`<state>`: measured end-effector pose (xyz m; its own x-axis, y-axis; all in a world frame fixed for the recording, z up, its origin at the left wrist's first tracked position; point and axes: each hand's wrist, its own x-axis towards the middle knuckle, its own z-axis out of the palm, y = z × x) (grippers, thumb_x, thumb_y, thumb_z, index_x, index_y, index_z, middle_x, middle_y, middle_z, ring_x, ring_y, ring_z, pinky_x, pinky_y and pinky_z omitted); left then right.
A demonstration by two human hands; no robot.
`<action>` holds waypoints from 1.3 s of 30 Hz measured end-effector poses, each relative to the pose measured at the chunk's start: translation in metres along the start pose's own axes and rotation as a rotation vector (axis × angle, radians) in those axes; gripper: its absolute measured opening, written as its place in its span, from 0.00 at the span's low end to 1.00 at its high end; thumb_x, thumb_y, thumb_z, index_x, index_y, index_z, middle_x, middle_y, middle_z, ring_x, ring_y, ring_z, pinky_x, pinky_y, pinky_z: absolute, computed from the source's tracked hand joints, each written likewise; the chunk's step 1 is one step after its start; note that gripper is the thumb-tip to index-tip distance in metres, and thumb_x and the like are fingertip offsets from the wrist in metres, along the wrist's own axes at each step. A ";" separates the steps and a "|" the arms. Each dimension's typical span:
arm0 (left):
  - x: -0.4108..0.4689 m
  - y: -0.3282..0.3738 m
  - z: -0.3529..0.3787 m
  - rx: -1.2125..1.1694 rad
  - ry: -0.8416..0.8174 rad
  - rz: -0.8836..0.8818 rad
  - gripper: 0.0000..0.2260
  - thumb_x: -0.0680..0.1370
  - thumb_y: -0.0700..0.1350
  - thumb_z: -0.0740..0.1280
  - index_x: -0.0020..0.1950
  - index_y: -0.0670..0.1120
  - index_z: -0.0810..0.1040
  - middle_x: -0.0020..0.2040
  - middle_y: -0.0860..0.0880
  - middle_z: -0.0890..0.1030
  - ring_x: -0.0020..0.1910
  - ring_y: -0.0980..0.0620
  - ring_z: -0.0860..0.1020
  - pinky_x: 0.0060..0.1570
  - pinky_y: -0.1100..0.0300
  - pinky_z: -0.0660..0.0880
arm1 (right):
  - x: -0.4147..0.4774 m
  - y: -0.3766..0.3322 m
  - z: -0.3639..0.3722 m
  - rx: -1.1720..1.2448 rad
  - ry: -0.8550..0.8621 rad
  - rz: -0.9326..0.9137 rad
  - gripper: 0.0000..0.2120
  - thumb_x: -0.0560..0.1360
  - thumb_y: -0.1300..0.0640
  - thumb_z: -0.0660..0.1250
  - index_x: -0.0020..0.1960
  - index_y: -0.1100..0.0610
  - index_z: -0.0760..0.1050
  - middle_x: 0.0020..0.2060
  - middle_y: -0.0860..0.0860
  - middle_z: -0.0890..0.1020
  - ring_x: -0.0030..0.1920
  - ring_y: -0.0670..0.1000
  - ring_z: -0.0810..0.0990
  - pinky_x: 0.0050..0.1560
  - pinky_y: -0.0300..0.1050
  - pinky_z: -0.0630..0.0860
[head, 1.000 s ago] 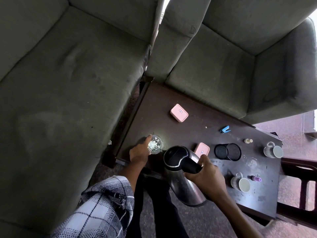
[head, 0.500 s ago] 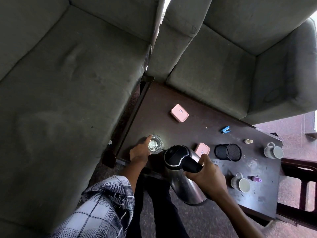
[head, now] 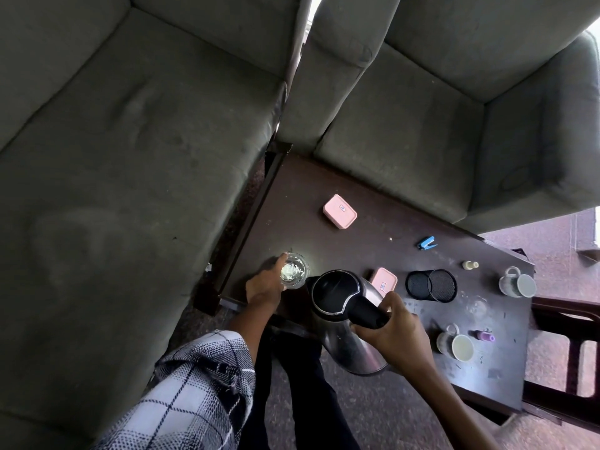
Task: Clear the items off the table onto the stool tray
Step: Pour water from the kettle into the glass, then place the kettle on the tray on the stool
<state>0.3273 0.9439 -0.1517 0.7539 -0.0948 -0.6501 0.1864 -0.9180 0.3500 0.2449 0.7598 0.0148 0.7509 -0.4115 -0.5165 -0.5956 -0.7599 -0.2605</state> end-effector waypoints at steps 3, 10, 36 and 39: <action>0.001 0.002 0.000 -0.010 -0.011 -0.013 0.30 0.77 0.41 0.61 0.74 0.60 0.53 0.60 0.42 0.79 0.57 0.42 0.79 0.54 0.52 0.74 | -0.003 0.004 -0.001 0.061 0.014 -0.003 0.24 0.59 0.45 0.76 0.48 0.53 0.68 0.39 0.52 0.82 0.42 0.57 0.81 0.40 0.49 0.76; -0.012 0.009 0.000 -0.181 -0.030 -0.076 0.29 0.77 0.44 0.60 0.75 0.56 0.53 0.63 0.41 0.76 0.60 0.40 0.76 0.58 0.50 0.71 | -0.008 0.011 -0.006 0.168 0.037 0.007 0.22 0.59 0.47 0.77 0.39 0.50 0.65 0.37 0.50 0.82 0.38 0.53 0.80 0.39 0.49 0.75; -0.194 0.232 -0.035 -0.806 -0.321 0.431 0.10 0.79 0.38 0.61 0.57 0.38 0.77 0.38 0.51 0.78 0.26 0.68 0.77 0.28 0.76 0.72 | -0.152 0.170 -0.108 0.847 0.514 0.088 0.25 0.55 0.58 0.83 0.36 0.59 0.66 0.27 0.51 0.72 0.27 0.43 0.66 0.30 0.39 0.63; -0.219 0.265 -0.010 -0.737 -0.330 0.479 0.07 0.79 0.38 0.61 0.53 0.42 0.78 0.39 0.47 0.79 0.32 0.63 0.79 0.31 0.73 0.75 | -0.171 0.213 -0.111 0.894 0.568 0.121 0.25 0.54 0.57 0.83 0.35 0.60 0.67 0.27 0.50 0.70 0.27 0.43 0.66 0.30 0.38 0.62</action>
<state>0.2179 0.7253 0.0905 0.6581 -0.6073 -0.4451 0.3397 -0.2881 0.8953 0.0213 0.6118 0.1383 0.5582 -0.8092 -0.1832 -0.4951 -0.1477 -0.8562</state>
